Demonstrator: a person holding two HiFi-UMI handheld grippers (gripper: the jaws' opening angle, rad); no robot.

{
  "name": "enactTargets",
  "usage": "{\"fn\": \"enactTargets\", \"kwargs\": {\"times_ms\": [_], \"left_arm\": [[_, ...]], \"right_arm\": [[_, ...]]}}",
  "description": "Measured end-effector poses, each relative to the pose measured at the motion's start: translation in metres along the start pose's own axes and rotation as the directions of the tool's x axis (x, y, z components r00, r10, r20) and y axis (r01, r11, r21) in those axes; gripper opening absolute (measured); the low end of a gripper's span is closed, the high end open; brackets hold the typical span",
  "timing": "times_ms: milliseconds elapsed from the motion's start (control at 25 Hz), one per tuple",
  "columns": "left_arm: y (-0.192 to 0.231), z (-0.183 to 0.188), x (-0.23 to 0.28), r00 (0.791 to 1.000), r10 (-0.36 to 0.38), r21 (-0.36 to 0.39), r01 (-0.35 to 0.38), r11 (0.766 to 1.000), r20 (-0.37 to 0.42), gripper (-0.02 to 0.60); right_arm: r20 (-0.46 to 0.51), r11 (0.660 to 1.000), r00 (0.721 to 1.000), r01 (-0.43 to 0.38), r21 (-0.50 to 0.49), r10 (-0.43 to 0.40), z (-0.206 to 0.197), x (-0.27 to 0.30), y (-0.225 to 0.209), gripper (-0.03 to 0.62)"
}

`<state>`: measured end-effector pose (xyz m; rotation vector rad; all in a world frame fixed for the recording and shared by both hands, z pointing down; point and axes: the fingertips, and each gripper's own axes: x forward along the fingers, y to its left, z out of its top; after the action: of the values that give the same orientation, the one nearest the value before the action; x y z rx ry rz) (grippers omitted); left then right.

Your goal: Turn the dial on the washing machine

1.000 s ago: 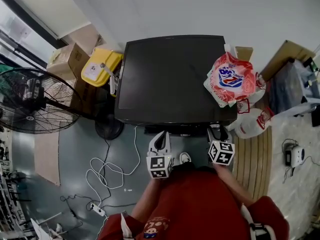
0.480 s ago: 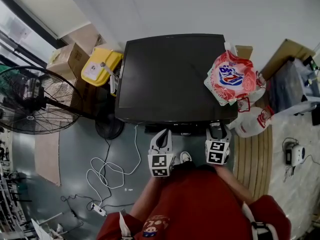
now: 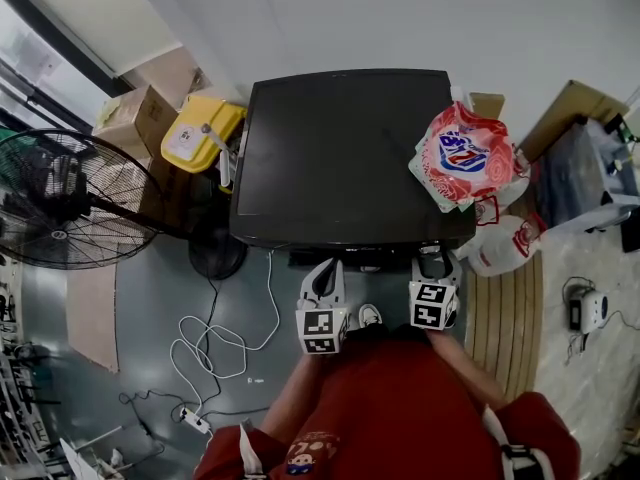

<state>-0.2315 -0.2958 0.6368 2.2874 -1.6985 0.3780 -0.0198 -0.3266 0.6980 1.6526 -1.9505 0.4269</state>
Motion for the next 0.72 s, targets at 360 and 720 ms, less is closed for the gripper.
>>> {"fn": "enactTargets", "kwargs": {"times_ms": [360, 720], "left_arm": [[0.0006, -0.0012, 0.0003, 1.0, -0.002, 0.001, 0.002, 1.0, -0.001, 0.009], [-0.0028, -0.002, 0.0021, 1.0, -0.012, 0.001, 0.012, 1.0, -0.002, 0.009]], "right_arm": [[0.008, 1.0, 1.0, 0.009, -0.013, -0.009, 0.001, 0.0007, -0.0009, 0.276], [0.018, 0.995, 0.999, 0.042, -0.094, -0.041, 0.0033, -0.0011, 0.0009, 0.275]]}}
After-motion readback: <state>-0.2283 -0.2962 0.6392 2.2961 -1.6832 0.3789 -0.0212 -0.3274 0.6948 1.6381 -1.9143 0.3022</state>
